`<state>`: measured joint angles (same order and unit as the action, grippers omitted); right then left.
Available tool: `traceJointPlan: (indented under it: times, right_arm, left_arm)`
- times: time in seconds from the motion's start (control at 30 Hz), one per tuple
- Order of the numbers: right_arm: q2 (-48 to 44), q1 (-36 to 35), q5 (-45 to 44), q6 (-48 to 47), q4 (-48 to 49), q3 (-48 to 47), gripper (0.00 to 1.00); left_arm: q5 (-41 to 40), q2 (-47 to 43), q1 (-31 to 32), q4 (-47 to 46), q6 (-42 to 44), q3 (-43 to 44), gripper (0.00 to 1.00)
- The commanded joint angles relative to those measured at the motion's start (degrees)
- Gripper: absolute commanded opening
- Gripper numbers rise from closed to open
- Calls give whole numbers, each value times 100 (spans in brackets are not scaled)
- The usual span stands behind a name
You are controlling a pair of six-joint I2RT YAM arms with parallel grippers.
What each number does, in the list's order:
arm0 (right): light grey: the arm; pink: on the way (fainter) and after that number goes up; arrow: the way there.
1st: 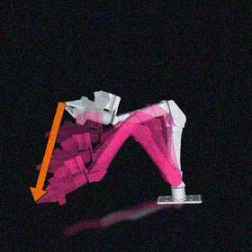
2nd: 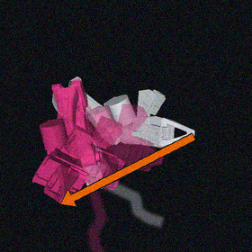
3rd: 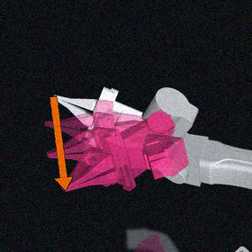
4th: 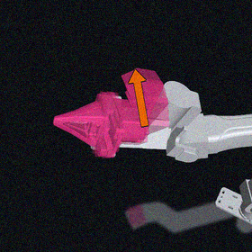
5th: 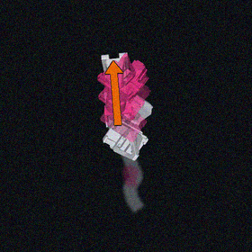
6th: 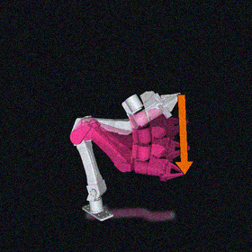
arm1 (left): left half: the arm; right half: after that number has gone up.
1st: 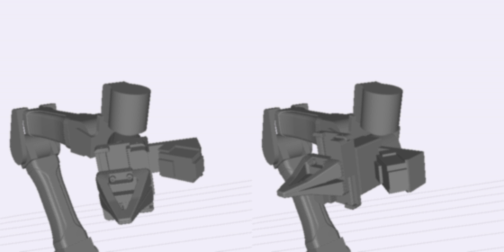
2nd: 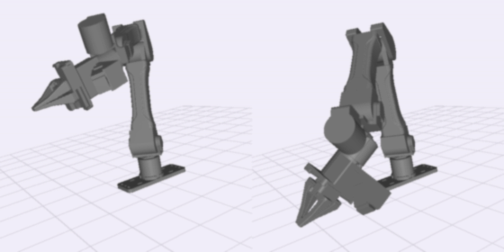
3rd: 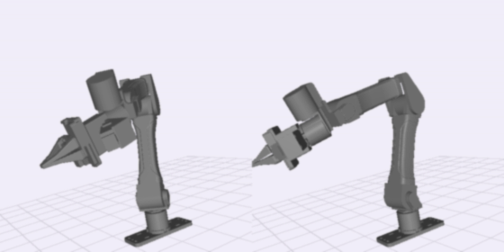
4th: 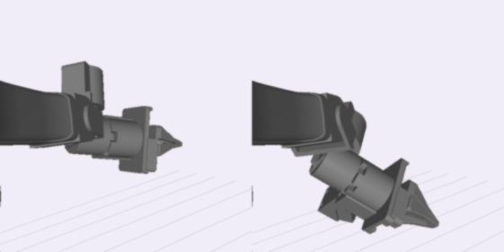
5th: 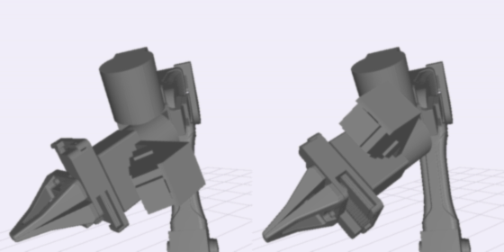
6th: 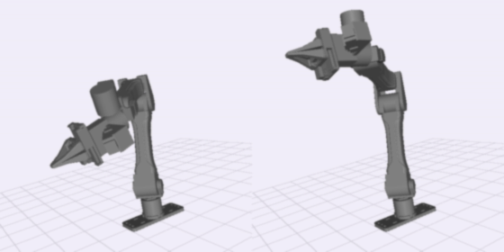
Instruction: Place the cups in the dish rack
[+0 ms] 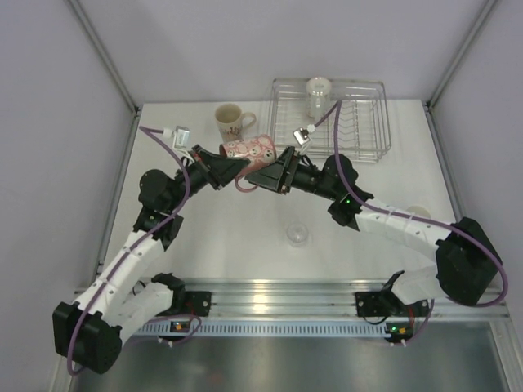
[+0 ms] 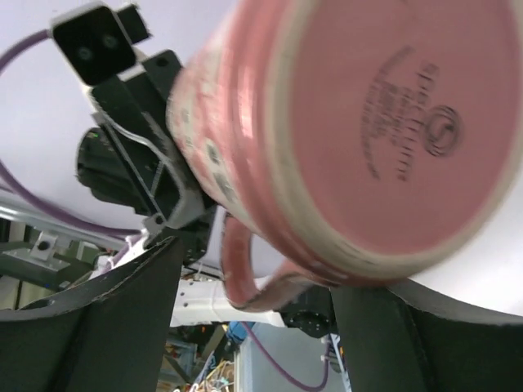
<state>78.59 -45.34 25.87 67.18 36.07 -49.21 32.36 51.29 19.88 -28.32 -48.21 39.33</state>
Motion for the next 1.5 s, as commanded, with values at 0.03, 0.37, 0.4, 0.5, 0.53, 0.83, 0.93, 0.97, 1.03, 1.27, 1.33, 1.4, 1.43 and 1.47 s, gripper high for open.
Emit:
traceJointPlan:
  times: [0.03,0.37,0.4,0.5,0.53,0.83,0.93,0.97,1.03,1.27,1.33,1.4,1.43,1.47]
  right_arm:
    - [-80,-141,-397,173,1015,-1,68]
    - [297,-203,-153,269,1542,-54,51]
    - [341,-203,-126,322,1769,-45,50]
    - [473,-212,-38,559,2113,25,47]
    - [526,-203,23,629,2306,17,48]
    - [702,-203,103,885,2668,157,33]
    - [719,-212,146,893,2764,175,8]
    - [737,-212,164,902,2782,175,3]
    - [737,-212,173,911,2905,219,0]
    - [649,-177,94,1008,3230,386,0]
    - [605,-151,59,982,3230,421,0]
    - [544,-98,32,964,3248,465,0]
    - [500,-89,15,955,3274,517,0]
    - [482,-71,15,973,3274,544,0]
  left_arm:
    - [-406,-5,218,-1668,-22,-101,0]
    - [-678,66,499,-2380,-303,-417,0]
    - [-687,92,517,-2467,-321,-470,0]
    - [-609,127,543,-2749,-383,-602,0]
    - [-573,153,552,-2802,-383,-637,0]
    - [-530,179,587,-3066,-338,-901,0]
    - [-336,250,587,-3127,-374,-848,0]
    - [-222,259,587,-3127,-382,-831,0]
    - [-169,268,579,-3127,-391,-857,0]
    - [-134,171,587,-2978,-391,-1041,20]
    - [-90,197,587,-2952,-409,-1059,43]
    - [-81,198,587,-2899,-426,-1077,59]
    - [-89,197,587,-2882,-435,-1103,64]
    - [-89,189,579,-2855,-427,-1120,68]
